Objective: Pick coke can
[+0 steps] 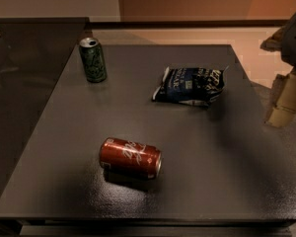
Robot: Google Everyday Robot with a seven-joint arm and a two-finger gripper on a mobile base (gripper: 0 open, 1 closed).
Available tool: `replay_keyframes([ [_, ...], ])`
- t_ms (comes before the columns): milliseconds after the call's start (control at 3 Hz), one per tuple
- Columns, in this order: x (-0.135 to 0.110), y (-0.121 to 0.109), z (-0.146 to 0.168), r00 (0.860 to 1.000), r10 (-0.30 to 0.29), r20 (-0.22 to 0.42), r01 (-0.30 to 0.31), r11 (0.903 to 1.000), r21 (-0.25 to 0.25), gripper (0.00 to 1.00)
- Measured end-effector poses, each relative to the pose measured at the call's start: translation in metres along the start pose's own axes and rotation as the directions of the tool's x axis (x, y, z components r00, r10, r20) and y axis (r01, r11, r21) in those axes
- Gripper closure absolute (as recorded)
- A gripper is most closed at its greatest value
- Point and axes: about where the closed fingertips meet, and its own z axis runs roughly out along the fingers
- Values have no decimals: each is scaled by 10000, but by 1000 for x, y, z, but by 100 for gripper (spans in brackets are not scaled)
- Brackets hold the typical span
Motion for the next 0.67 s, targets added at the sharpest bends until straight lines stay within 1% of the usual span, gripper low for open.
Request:
replay_keyframes([
  [333,0,0,0,10000,-1,2,1,10000,1,0],
  [667,-15,5,4,9997,-168,170,169,9998,-74,0],
])
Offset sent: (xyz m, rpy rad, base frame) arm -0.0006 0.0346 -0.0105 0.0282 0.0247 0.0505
